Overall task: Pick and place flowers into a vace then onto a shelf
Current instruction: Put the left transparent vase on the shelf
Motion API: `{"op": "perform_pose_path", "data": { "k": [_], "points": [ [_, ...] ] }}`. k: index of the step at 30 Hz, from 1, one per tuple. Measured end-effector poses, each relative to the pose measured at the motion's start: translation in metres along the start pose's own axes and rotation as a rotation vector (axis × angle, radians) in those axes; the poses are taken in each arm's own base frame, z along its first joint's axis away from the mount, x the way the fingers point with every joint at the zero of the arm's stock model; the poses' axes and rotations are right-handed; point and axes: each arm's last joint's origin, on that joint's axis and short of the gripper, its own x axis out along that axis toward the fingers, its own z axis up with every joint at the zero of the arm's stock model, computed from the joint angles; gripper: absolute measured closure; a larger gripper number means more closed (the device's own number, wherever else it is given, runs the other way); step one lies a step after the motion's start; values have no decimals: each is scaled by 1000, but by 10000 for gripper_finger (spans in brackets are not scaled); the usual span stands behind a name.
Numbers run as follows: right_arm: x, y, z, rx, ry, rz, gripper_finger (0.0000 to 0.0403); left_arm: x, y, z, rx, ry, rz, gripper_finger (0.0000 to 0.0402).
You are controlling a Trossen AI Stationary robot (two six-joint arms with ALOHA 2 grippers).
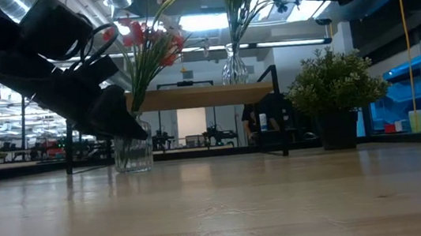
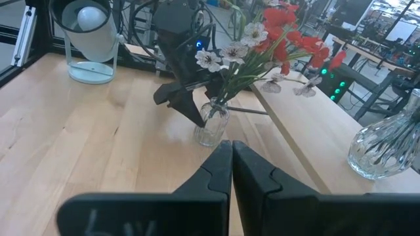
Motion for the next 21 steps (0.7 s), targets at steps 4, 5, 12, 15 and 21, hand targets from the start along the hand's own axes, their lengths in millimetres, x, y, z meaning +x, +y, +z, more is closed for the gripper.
{"op": "perform_pose_path", "data": {
  "k": [4, 5, 12, 15, 21],
  "points": [
    [0, 0, 0, 0, 0, 0, 386, 0, 0, 0, 0, 0, 0, 78],
    [0, 0, 0, 0, 0, 0, 386, 0, 0, 0, 0, 0, 1, 84],
    [0, 0, 0, 0, 0, 0, 386, 0, 0, 0, -3, -2, -1, 117],
    [0, 0, 0, 0, 0, 0, 386, 0, 0, 0, -4, -2, -1, 117],
    [0, 0, 0, 0, 0, 0, 386, 0, -1, 0, -8, -2, -3, 117]
  ]
}}
